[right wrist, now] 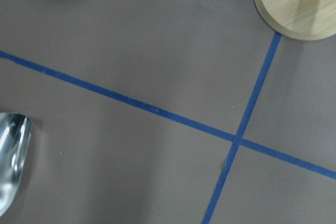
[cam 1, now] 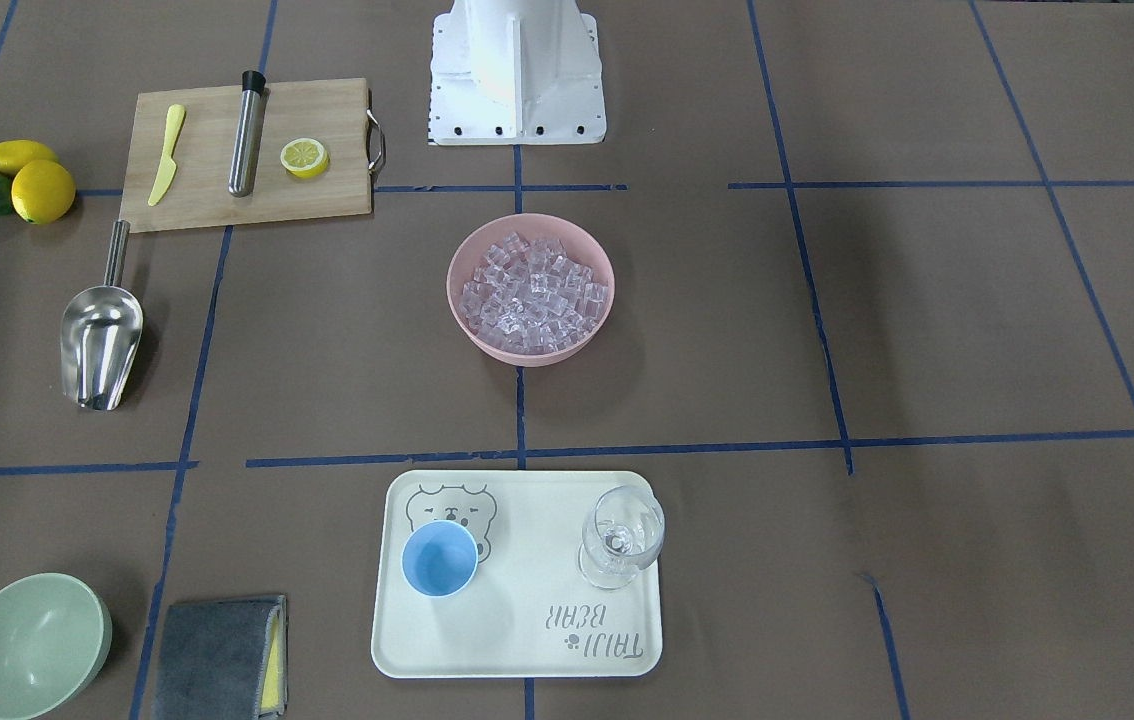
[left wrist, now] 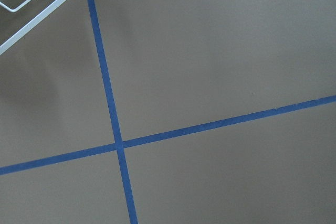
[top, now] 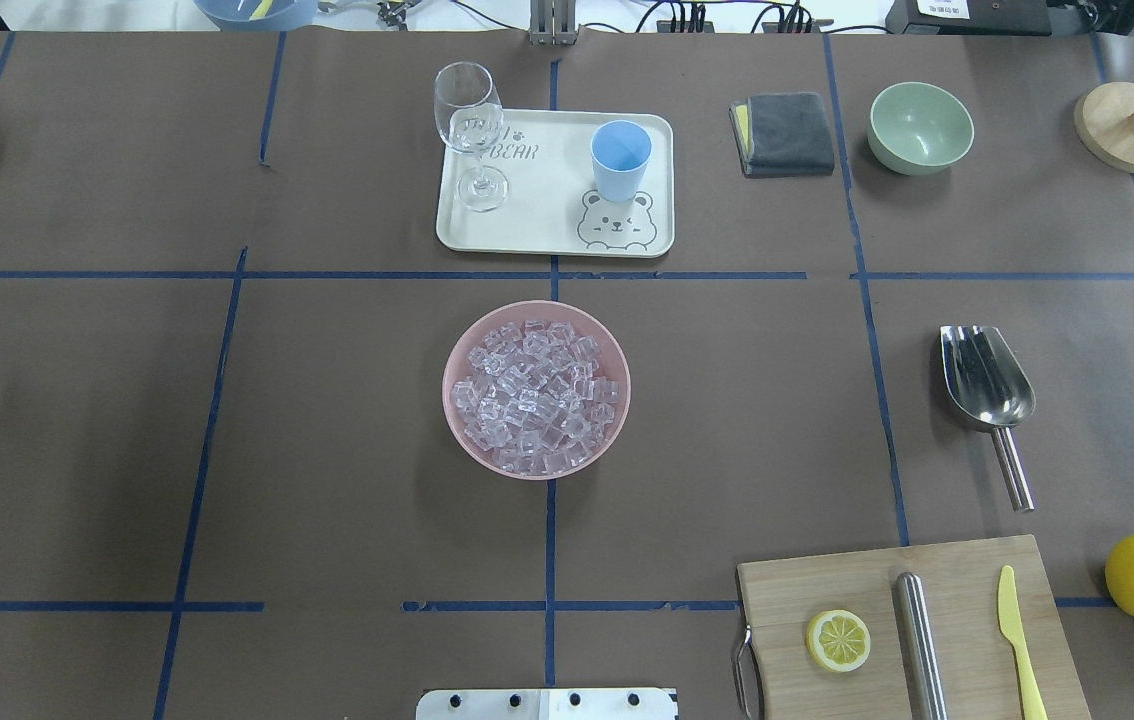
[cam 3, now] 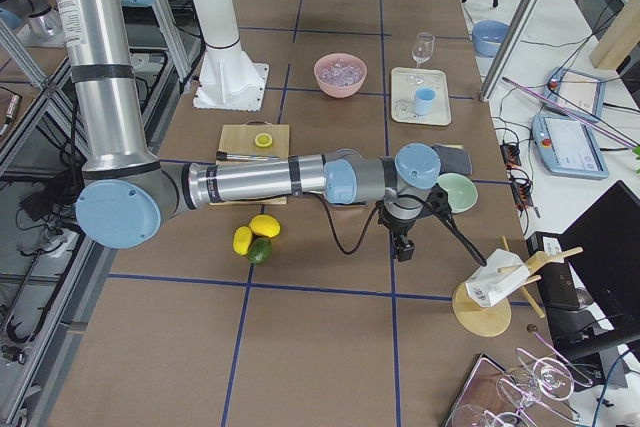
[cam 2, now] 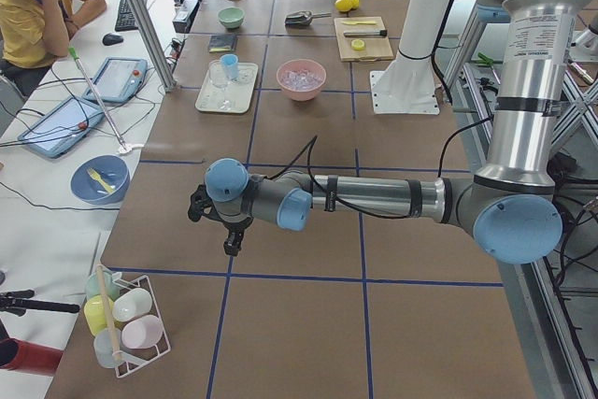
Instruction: Put ice in cup with scoop
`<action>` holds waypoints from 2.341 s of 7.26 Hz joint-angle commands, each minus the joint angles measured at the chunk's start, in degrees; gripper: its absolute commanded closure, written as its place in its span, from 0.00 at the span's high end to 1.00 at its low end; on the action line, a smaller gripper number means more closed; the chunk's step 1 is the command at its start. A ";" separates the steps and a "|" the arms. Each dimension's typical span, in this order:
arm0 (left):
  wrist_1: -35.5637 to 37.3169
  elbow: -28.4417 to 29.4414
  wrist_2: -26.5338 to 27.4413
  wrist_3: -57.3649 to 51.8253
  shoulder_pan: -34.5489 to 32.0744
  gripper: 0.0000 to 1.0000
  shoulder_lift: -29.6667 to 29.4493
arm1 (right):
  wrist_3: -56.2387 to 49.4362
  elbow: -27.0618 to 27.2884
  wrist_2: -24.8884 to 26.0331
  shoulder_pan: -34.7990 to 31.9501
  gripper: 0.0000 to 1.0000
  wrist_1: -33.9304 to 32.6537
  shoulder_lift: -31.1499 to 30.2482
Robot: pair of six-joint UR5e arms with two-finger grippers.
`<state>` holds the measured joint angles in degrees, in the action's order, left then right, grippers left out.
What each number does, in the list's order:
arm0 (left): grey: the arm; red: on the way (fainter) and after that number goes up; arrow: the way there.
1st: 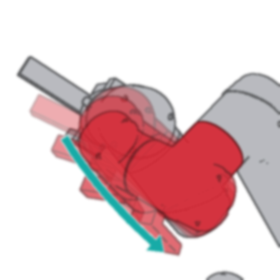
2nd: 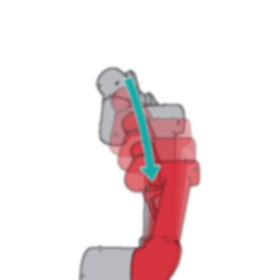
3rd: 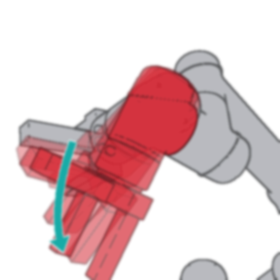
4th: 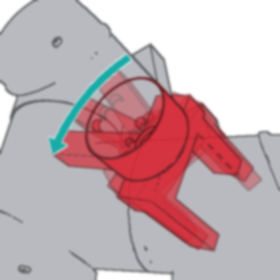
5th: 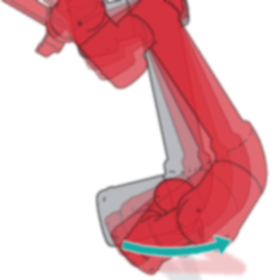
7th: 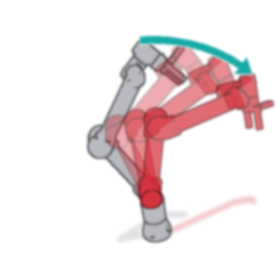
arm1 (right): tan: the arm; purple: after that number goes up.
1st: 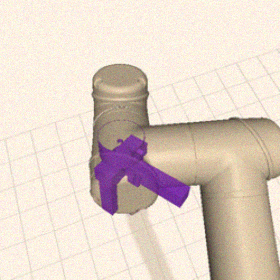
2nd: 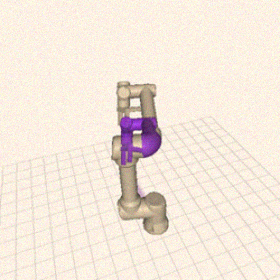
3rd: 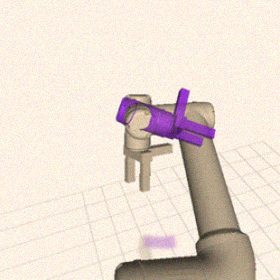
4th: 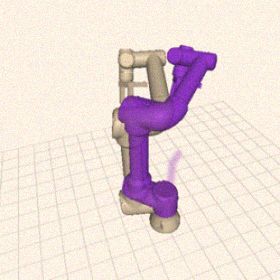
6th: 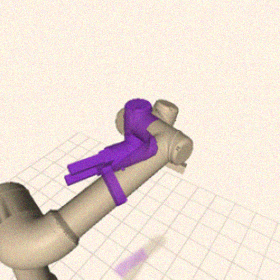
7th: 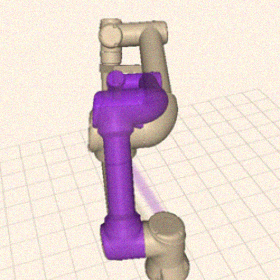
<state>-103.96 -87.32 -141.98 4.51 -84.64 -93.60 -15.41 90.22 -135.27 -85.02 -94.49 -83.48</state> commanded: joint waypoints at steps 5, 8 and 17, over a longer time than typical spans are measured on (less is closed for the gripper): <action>-3.58 -6.18 -1.28 -0.29 1.21 1.00 -0.17 | 0.71 1.44 -2.17 1.52 1.00 5.61 -2.21; -32.21 -6.11 -1.02 0.67 20.88 1.00 -1.66 | 19.05 11.95 -3.25 8.00 1.00 5.90 -6.40; -41.85 0.83 16.82 0.94 46.50 1.00 -19.69 | 74.64 24.56 19.03 41.13 1.00 41.32 -24.88</action>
<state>-145.82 -86.52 -125.36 5.46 -38.25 -113.21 55.92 114.92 -121.15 -47.99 -55.95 -106.54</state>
